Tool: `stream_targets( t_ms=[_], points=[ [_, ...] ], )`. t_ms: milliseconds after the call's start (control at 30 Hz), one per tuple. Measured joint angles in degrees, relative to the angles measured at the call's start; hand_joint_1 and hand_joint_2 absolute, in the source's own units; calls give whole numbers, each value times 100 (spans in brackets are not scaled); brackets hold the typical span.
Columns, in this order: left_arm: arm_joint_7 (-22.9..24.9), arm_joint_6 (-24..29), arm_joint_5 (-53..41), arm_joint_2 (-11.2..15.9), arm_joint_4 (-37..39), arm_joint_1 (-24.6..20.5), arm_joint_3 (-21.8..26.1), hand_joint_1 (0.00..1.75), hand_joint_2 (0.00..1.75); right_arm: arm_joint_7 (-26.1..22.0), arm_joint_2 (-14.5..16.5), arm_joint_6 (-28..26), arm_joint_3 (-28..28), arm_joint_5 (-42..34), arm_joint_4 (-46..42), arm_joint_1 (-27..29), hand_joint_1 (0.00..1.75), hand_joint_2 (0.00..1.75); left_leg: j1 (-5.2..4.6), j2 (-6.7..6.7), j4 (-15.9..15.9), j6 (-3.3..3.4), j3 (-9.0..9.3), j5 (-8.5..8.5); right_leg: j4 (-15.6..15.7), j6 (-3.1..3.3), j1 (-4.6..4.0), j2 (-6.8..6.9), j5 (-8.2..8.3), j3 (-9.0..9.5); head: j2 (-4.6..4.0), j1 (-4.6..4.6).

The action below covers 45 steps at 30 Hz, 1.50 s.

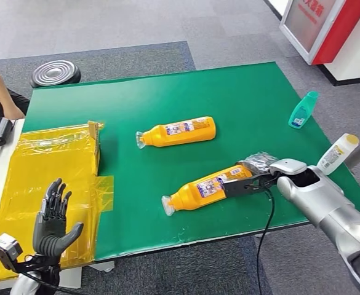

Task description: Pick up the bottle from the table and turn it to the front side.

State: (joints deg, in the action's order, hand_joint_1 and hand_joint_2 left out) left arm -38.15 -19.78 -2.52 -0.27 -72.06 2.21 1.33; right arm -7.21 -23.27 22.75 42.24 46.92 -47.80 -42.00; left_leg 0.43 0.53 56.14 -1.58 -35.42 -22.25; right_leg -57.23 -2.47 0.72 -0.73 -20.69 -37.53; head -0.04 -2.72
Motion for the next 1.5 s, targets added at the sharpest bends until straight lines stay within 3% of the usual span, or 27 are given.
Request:
stream_targets(
  t_ms=[33, 100, 133, 167, 933, 967, 1000, 1100, 1133, 1500],
  points=[
    [1, -1, 1, 4, 0, 0, 1, 0, 175, 4, -13, -11, 20, -16, -15, 1, 138, 175, 0, 0, 0, 0, 0, 0, 0, 0, 0, 0, 0, 0, 0, -1],
    [0, -1, 1, 10, 0, 0, 3, 0, 175, 30, -35, -55, 53, -77, -54, 12, 54, 175, 0, 0, 0, -1, 0, 1, 0, 0, 0, 0, 0, 0, -1, -1],
    [0, -8, 1, 13, 0, 1, 7, 0, 175, 53, -45, -83, 69, -122, -82, 25, 22, 175, 0, 0, 0, -1, 0, 1, 0, 0, 0, 0, 0, 0, -1, -1],
    [0, -22, 4, 16, 0, 1, 12, 0, 175, 75, -54, -106, 88, -165, -112, 40, 3, 175, 0, 0, 0, -1, 0, 1, 0, 0, 0, 0, 0, 0, -1, 0],
    [1, -169, 13, 95, 9, 36, 209, 0, 175, 113, -136, 24, 665, -879, -1046, 207, 0, 175, 0, 0, 0, -1, 0, 0, 0, 0, 0, 0, 0, -1, -1, 0],
    [1, -175, 12, 95, 9, 39, 214, 0, 175, 118, -141, 32, 685, -900, -1068, 207, 0, 175, 0, 0, 0, -1, 0, 0, 0, 0, 0, 0, 0, -1, -1, -1],
    [1, -182, 11, 95, 9, 41, 220, 0, 175, 122, -150, 44, 704, -923, -1086, 205, 21, 175, 0, 0, 0, -1, 0, 0, 0, 0, 0, 0, 0, -1, -1, 0],
    [0, -201, 9, 95, 9, 43, 236, 0, 175, 138, -188, 99, 761, -1014, -1121, 193, 151, 175, 0, 0, 0, -1, 0, 0, 0, 0, 0, 0, 0, -1, -1, 0],
    [0, -209, 9, 95, 9, 42, 238, 0, 175, 140, -205, 121, 779, -1057, -1125, 187, 175, 175, 0, 0, 0, -1, 0, 0, 0, 0, 0, 0, 0, -1, -1, 0],
    [1, -237, 14, 97, 28, 15, 240, 0, 175, 167, -353, -61, 956, -1326, -1105, 131, 175, 175, 0, 0, 0, -1, 0, 0, 0, 0, 0, 0, 0, 0, -1, -1]
  ],
)
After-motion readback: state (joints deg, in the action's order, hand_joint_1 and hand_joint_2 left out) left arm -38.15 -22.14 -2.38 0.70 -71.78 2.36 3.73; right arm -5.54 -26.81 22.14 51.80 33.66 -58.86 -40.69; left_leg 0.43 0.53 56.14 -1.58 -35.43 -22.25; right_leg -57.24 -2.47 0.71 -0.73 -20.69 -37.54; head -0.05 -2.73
